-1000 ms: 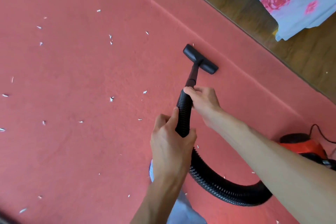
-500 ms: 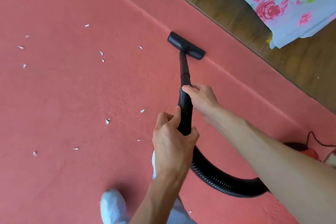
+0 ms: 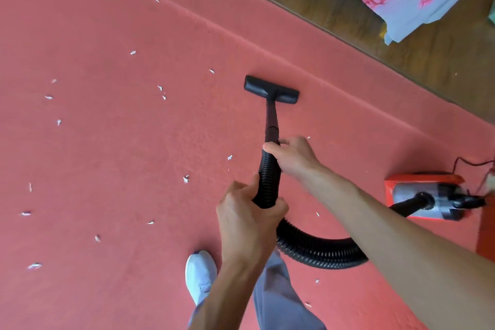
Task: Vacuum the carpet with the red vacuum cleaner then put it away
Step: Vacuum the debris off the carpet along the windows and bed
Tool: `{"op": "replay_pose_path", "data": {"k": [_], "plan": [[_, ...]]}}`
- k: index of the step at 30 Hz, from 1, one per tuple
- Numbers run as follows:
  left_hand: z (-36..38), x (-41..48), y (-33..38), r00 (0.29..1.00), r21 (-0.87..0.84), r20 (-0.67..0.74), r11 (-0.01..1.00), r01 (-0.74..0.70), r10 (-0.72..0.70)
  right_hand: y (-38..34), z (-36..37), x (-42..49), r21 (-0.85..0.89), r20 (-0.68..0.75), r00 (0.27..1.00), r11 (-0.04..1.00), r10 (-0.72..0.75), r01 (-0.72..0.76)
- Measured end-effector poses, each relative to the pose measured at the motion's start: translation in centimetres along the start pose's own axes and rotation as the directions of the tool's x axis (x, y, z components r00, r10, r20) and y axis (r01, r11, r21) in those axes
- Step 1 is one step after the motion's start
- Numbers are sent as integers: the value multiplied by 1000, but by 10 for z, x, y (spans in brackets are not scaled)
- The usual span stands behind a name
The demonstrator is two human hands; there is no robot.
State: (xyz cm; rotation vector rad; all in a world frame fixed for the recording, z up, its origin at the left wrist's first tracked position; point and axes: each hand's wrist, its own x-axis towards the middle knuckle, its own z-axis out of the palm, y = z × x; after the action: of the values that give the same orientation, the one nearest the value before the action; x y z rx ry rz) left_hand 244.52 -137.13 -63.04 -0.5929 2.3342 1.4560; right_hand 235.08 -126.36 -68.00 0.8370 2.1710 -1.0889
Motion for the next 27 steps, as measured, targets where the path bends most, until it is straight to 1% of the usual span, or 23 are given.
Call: {"op": "replay_pose_path", "data": {"k": [3, 6, 9, 12, 16, 19, 23, 25, 27], "plan": [[-5, 4, -18, 997, -7, 13, 997, 71, -71, 3, 22, -1, -92, -59, 998, 996, -20, 14], [-1, -1, -22, 994, -58, 60, 994, 96, -92, 10, 24, -8, -106, -132, 991, 994, -7, -7], [9, -15, -15, 988, -83, 137, 993, 87, -75, 23, 5, -18, -119, -180, 983, 991, 41, -63], [15, -32, -3, 969, -104, 244, 992, 70, -43, 37, -25, -36, -147, -199, 978, 985, 61, -91], [18, -55, 16, 938, -80, 346, 996, 48, -17, 62, -60, -59, -73, -179, 972, 983, 152, -168], [20, -68, 27, 921, -52, 390, 998, 26, -4, 82, -76, -70, 14, -153, 962, 974, 226, -227], [30, -75, 30, 919, -26, 393, 999, -24, 32, 102, -88, -68, 139, -144, 951, 957, 275, -256], [39, -71, 30, 917, -42, 397, 999, -12, 27, 106, -88, -57, 198, -144, 948, 947, 285, -254], [49, -66, 29, 924, -43, 384, 999, 19, -1, 108, -85, -43, 213, -166, 946, 947, 278, -241]]}}
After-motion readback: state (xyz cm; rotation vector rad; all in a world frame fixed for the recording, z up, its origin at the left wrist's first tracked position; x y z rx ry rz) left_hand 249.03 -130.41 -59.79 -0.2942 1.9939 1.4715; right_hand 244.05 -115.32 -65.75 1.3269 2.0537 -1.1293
